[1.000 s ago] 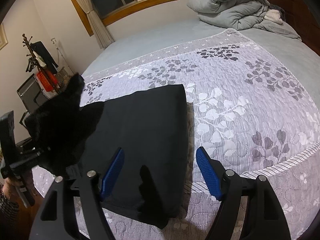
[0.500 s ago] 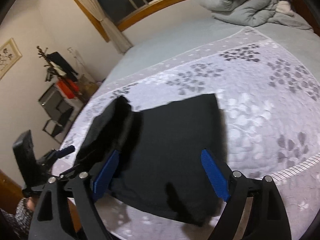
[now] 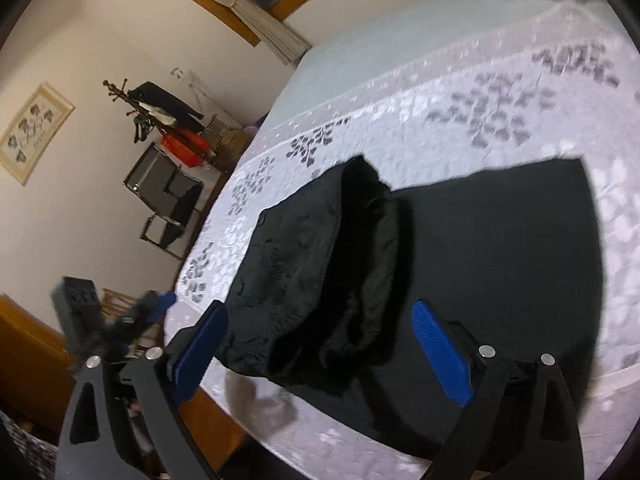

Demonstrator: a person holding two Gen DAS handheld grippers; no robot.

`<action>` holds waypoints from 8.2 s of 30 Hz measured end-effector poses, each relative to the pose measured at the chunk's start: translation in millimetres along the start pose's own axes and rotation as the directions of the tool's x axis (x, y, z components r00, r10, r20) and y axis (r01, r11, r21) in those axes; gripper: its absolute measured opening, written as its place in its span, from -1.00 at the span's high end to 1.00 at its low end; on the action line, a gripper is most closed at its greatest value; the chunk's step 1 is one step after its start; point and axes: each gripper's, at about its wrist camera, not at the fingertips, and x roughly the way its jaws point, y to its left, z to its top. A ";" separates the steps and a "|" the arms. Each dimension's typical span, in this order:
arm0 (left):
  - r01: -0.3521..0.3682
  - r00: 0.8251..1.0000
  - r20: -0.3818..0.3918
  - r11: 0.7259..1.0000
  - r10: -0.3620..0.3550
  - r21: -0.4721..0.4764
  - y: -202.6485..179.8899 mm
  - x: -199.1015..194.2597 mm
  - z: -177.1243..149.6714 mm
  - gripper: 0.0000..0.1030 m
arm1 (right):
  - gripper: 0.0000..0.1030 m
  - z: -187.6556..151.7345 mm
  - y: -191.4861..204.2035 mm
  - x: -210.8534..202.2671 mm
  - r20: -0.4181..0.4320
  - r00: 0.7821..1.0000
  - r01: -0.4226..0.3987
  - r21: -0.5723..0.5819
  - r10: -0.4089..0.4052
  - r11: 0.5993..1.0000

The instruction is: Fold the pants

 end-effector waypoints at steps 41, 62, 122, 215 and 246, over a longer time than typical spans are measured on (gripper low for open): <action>-0.032 0.998 -0.045 0.998 0.034 0.054 13.0 21.6 -9.6 -0.88 | 0.60 5.0 16.4 -11.4 -0.009 0.998 -0.063 -0.029 0.062 0.998; 0.002 0.996 -0.086 0.998 0.003 0.067 -3.5 33.4 -14.5 -0.88 | 0.60 22.1 -17.1 -100.8 0.056 0.998 0.035 0.014 -0.036 0.999; 0.018 0.993 -0.117 0.981 0.005 0.195 -86.0 33.1 -15.0 -0.88 | 0.49 -43.2 -122.3 -87.5 0.072 0.995 0.053 0.213 -0.070 0.976; 0.377 0.580 -0.603 0.837 -0.547 -0.397 -18.6 184.7 -27.5 -0.93 | -0.87 -44.9 -194.6 -44.4 -0.060 0.970 -0.204 0.319 0.235 0.926; 0.342 0.595 -0.600 0.844 -0.535 -0.414 -22.5 186.8 -27.6 -0.15 | 0.04 -26.5 -168.1 -18.8 -0.054 0.975 -0.199 0.208 0.215 0.958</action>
